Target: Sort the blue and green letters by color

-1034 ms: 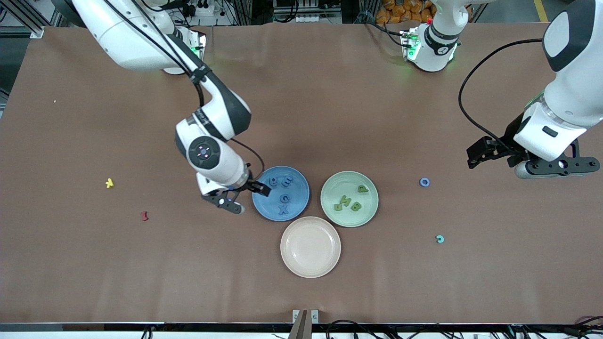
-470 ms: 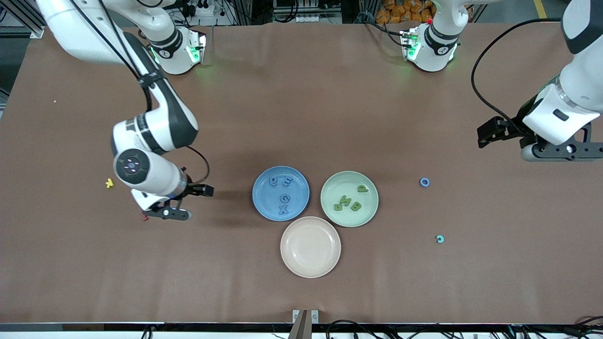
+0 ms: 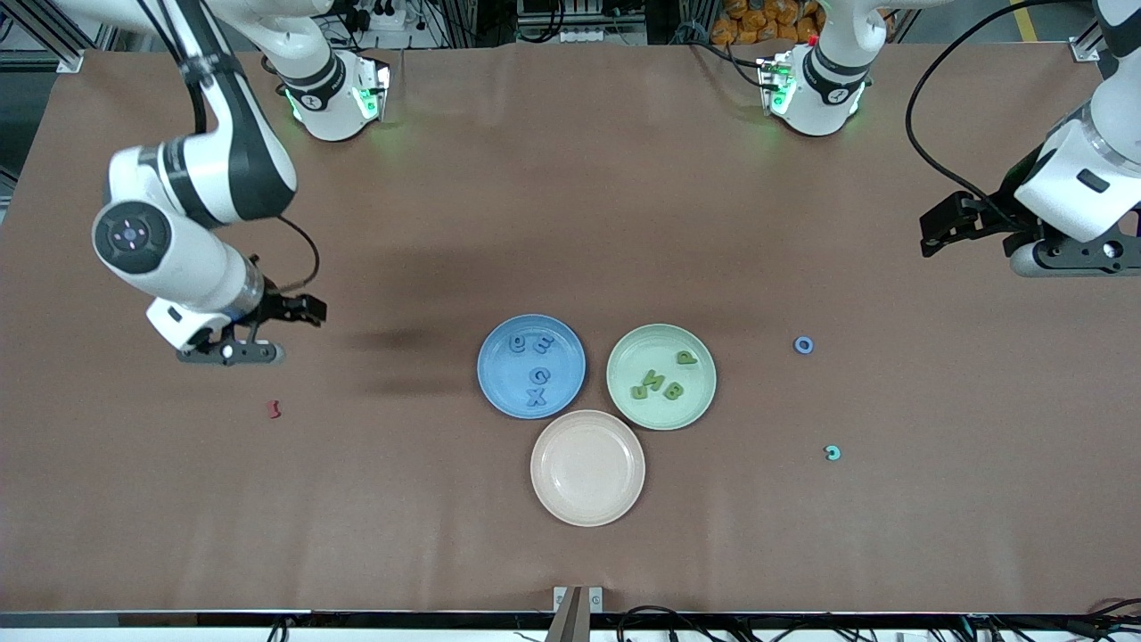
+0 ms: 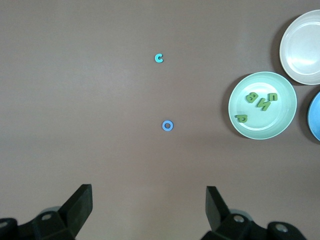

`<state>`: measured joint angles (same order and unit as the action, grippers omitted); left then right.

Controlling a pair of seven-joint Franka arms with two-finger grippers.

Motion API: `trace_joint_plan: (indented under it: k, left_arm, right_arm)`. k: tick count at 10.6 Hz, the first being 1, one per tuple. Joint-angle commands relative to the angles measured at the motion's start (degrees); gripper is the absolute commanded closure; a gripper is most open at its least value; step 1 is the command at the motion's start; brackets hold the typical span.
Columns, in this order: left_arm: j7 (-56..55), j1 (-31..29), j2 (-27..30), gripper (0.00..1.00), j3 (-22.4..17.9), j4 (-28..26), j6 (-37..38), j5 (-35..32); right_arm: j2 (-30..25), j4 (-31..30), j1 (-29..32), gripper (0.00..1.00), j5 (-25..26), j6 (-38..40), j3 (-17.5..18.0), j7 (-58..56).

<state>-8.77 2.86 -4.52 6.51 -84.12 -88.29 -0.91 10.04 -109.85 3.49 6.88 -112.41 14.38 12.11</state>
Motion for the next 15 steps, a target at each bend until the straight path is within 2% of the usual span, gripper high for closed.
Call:
trace_joint_plan:
  k: [1, 2, 4, 5, 6, 8, 10, 12, 15]
  left_arm:
    - [1.04, -0.49, 0.83, 0.00, -0.19, 0.09, 0.75, 1.00]
    - [1.47, -0.58, 0.66, 0.00, -0.62, 0.18, 0.92, 1.34]
    - [1.56, -0.58, 0.39, 0.00, -0.71, 0.18, 2.58, 1.35]
    - [1.83, -0.67, 0.39, 0.00, -0.71, 0.35, 3.38, 1.35]
    - [2.18, -0.67, 0.30, 0.00, -0.71, 0.62, 4.52, 1.35]
    - [2.35, -0.67, 0.22, 0.00, -0.71, 0.71, 6.02, 1.35]
    - [2.36, -0.84, 0.30, 0.00, -0.71, 0.71, 5.85, 1.43]
    - [2.36, -0.93, 0.56, 0.00, -0.97, 0.62, 5.06, 1.26]
    - [2.36, -0.93, 0.48, 0.00, -1.06, 0.62, 4.88, 1.17]
  right_arm:
    - [-5.20, 2.25, -4.25, 0.00, -1.42, 7.45, -3.29, -2.26]
    - [-6.68, 2.62, -6.37, 0.00, -1.43, 8.34, -5.75, -2.70]
    - [-8.71, 4.63, -6.92, 0.00, -2.47, 10.44, -7.35, -7.25]
    - [-8.98, 8.03, -6.92, 0.00, -6.75, 13.07, -9.27, -9.80]
    - [-8.98, 12.07, -7.01, 0.00, -8.53, 16.14, -11.20, -11.13]
    - [-9.07, 16.49, -6.75, 0.00, -7.76, 18.97, -11.92, -11.23]
    - [-9.60, 19.66, -6.83, 0.00, -7.32, 21.08, -14.37, -11.23]
    - [-10.56, 20.29, -6.83, 0.00, -6.53, 21.27, -16.22, -11.31]
    - [-10.83, 20.29, -6.83, 0.00, -5.73, 21.09, -16.58, -12.11]
